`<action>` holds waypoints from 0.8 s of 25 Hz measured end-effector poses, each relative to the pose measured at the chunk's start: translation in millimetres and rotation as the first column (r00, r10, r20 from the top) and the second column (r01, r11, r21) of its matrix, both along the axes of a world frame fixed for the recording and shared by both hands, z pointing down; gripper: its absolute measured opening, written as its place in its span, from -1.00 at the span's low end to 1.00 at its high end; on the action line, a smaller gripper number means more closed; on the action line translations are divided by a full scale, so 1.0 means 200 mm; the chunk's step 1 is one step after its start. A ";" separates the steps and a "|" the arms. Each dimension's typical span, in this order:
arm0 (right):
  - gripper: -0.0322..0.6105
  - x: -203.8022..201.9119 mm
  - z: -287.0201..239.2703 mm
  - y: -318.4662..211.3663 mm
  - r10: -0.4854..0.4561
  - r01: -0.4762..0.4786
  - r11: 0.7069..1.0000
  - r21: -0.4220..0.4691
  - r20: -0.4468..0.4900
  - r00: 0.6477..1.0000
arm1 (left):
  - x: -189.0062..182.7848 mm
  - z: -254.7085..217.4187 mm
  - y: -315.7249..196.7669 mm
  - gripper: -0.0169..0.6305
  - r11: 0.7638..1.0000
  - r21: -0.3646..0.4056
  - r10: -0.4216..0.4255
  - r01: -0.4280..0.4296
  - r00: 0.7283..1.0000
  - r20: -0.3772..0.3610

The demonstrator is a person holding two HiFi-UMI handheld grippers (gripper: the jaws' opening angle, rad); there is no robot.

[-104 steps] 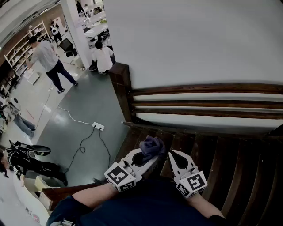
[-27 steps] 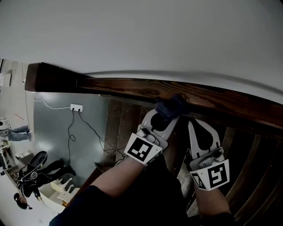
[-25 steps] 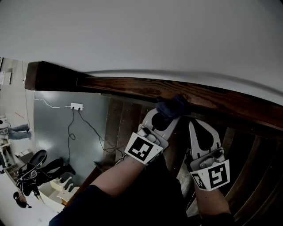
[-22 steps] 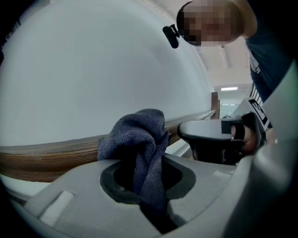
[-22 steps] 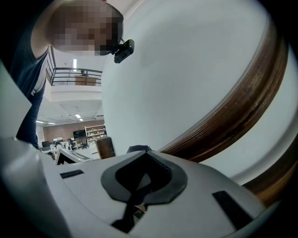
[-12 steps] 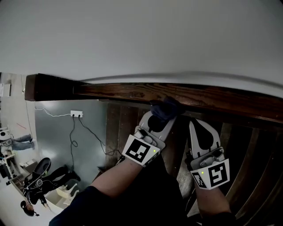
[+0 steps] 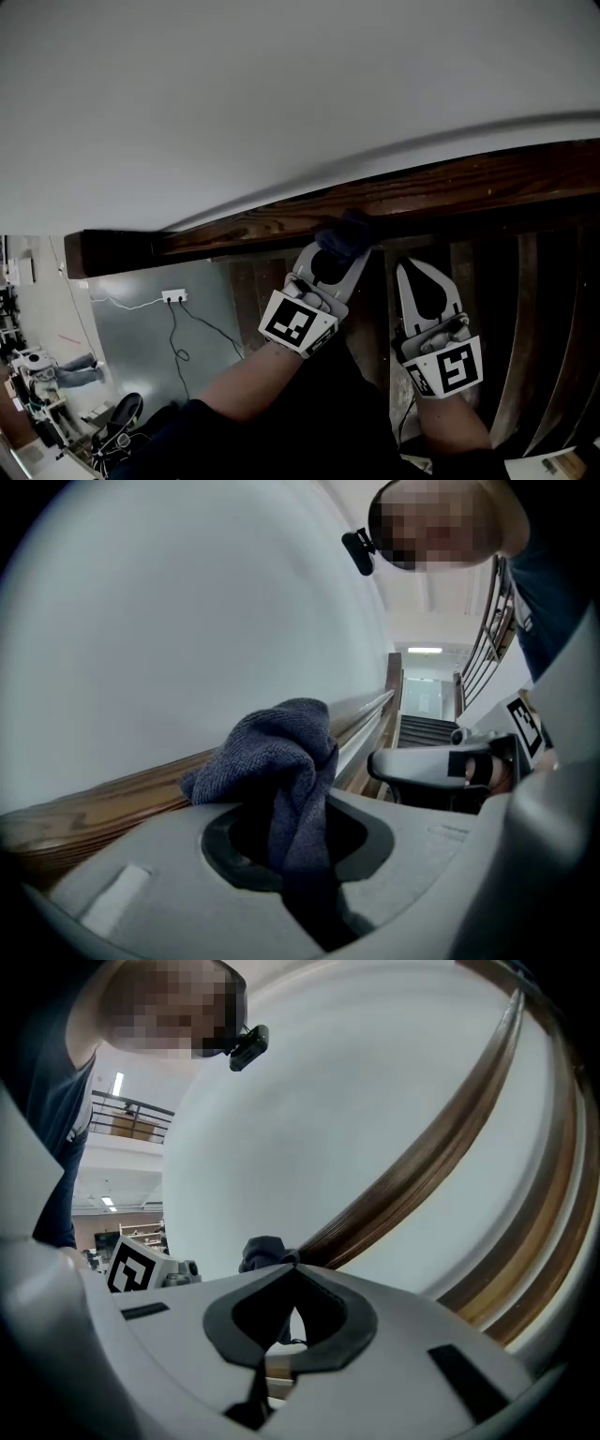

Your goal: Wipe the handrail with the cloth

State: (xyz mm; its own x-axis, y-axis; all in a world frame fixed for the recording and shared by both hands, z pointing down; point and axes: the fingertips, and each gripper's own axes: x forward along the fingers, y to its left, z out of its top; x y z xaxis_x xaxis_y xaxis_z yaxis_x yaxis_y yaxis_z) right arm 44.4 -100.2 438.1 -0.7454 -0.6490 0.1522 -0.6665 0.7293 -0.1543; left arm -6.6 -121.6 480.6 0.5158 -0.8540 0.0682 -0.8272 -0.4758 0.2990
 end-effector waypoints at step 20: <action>-0.87 0.67 -0.42 -0.11 0.304 -0.312 0.946 0.092 0.090 0.948 | 0.82 -0.61 -0.27 -0.71 0.945 0.137 0.294 -0.296 0.955 0.039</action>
